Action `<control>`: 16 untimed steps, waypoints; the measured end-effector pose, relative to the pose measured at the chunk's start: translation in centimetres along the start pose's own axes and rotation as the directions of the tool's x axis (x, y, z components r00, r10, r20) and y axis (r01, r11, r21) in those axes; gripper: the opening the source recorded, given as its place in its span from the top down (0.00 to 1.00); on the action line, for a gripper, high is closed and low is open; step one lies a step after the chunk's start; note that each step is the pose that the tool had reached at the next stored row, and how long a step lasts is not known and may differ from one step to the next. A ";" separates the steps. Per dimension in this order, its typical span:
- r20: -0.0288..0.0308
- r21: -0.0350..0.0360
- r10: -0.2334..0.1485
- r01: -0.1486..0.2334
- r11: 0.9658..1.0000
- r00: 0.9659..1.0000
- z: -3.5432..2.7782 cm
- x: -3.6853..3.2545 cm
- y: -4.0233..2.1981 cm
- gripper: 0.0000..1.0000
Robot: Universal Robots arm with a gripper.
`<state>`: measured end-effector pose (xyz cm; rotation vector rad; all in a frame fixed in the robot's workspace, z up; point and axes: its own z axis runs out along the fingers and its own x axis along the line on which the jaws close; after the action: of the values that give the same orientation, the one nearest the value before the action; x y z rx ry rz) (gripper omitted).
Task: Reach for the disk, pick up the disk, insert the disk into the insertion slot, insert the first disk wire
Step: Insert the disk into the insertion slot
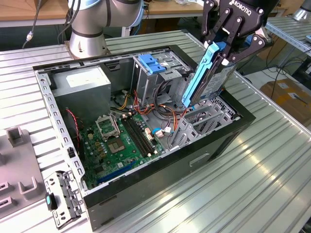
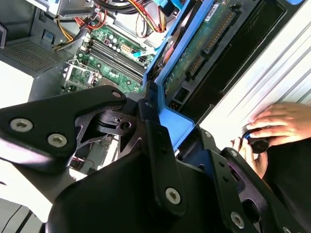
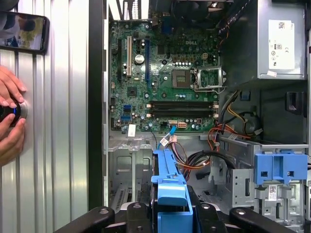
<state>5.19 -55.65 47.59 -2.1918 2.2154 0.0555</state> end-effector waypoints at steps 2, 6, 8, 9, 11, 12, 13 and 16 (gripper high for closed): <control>0.000 0.000 0.000 0.000 1.000 1.000 0.00 0.00 -0.12 0.63; 0.000 0.000 0.000 0.000 1.000 1.000 0.00 0.00 -0.28 0.63; 0.000 0.000 0.000 0.000 1.000 1.000 -0.01 0.00 -0.28 0.63; 0.000 0.000 0.000 0.000 1.000 1.000 -0.01 0.00 -0.28 0.63; 0.000 0.000 0.000 0.000 1.000 1.000 0.00 0.00 -0.29 0.63; 0.000 0.000 0.000 0.000 1.000 1.000 0.00 0.00 -0.29 0.63; 0.000 0.000 0.000 0.000 1.000 1.000 0.00 0.00 -0.29 0.63; 0.000 0.000 0.000 0.000 1.000 1.000 -0.01 0.00 -0.33 0.63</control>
<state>5.52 -55.65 47.60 -2.1918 2.2155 0.0555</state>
